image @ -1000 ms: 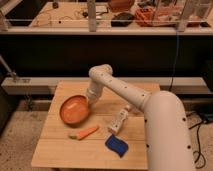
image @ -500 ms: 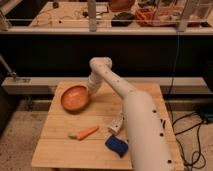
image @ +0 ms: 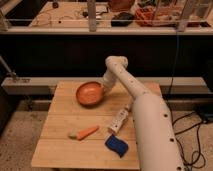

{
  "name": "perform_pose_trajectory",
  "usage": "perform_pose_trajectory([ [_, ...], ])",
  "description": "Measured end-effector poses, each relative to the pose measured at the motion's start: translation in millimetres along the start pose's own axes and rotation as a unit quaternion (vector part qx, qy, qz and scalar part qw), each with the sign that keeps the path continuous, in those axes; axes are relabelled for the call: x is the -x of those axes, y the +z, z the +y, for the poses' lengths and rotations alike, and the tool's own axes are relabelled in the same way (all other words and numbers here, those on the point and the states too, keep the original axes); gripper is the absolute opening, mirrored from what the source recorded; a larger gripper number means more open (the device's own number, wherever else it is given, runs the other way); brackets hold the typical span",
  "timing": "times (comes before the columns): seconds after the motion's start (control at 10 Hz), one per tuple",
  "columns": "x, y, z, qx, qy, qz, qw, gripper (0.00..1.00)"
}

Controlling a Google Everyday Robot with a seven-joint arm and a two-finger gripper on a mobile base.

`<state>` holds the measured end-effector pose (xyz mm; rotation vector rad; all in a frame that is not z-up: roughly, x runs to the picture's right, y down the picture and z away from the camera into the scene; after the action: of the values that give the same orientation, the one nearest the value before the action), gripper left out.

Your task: Drag the ceramic bowl in a circle

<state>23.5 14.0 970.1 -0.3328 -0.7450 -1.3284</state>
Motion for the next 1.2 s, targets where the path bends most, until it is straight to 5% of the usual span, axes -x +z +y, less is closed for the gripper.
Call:
perform_pose_trajectory([
  [0.3, 19, -15, 59, 0.026, 0.029, 0.000, 0.9993, 0.00],
  [0.6, 79, -23, 81, 0.046, 0.006, -0.005, 0.9989, 0.00],
  [0.9, 142, -26, 53, 0.065, -0.051, -0.009, 0.9965, 0.00],
  [1.2, 165, -8, -3, 0.068, -0.114, -0.021, 0.9909, 0.00],
])
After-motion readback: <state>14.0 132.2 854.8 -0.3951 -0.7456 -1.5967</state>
